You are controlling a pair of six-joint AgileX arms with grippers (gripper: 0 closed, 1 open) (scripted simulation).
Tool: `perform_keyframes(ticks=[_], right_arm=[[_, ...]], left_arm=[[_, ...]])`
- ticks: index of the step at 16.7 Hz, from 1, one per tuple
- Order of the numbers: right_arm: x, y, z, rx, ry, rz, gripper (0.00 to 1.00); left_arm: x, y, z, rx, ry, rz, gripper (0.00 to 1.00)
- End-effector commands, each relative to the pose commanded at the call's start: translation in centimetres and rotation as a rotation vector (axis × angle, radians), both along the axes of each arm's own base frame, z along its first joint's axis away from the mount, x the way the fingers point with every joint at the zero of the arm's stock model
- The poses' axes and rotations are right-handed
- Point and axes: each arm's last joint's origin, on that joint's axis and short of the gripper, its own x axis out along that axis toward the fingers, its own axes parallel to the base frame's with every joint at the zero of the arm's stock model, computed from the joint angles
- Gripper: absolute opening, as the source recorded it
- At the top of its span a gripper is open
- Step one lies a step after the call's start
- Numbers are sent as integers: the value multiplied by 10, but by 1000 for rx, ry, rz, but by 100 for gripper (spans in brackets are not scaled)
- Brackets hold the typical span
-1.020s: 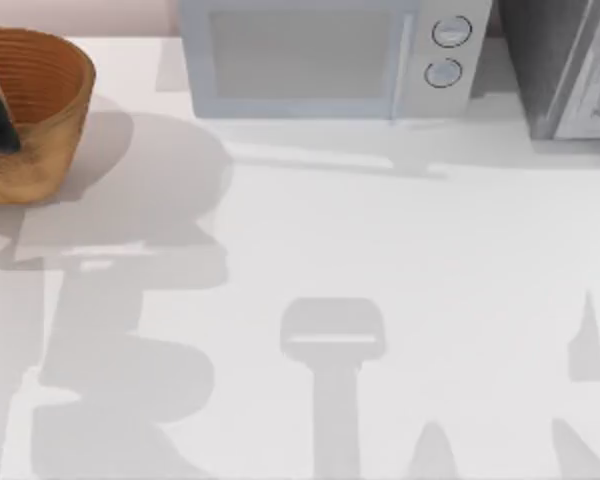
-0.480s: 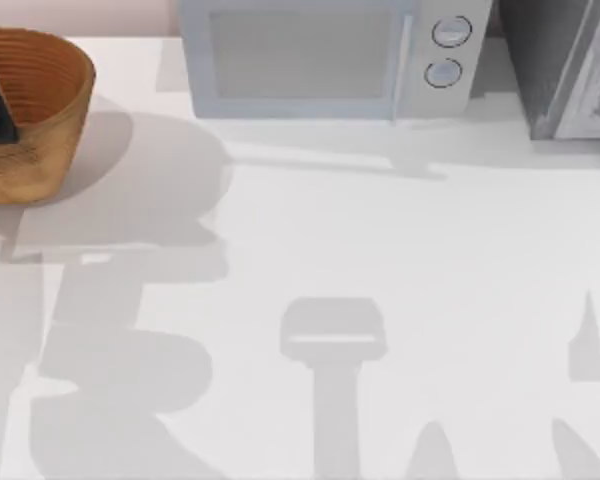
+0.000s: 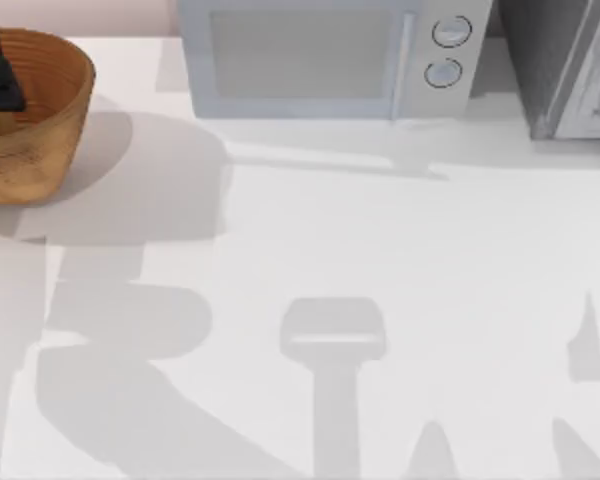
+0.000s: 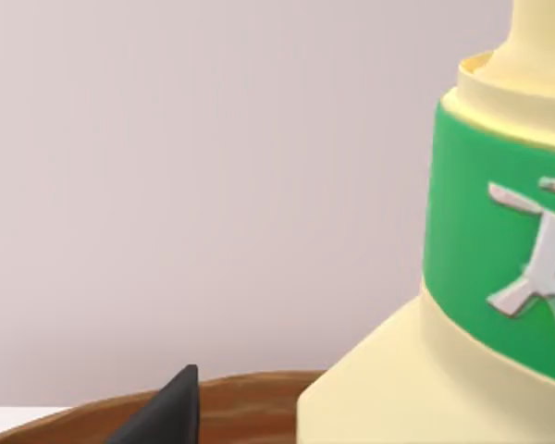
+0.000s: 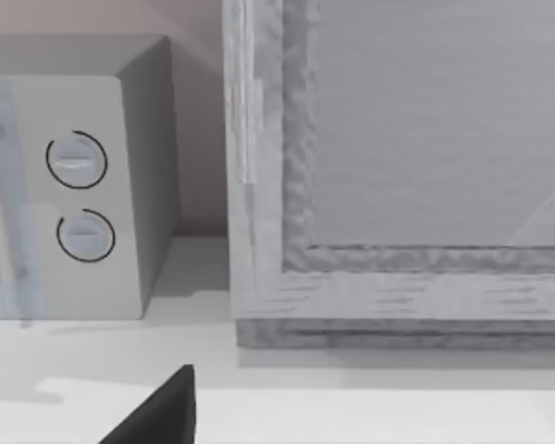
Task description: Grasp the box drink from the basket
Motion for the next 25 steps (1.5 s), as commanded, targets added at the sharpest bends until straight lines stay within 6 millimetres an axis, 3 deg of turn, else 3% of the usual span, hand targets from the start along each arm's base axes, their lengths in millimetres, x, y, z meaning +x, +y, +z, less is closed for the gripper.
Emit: perform_keyframes(ticks=[5,18,25], right_arm=[[0,0,0,0,0,0,100],[0,0,0,0,0,0,100],[0,0,0,0,0,0,100]], left_arm=[[3,0,0,0,0,0,100],[3,0,0,0,0,0,2],[3,0,0,0,0,0,0]])
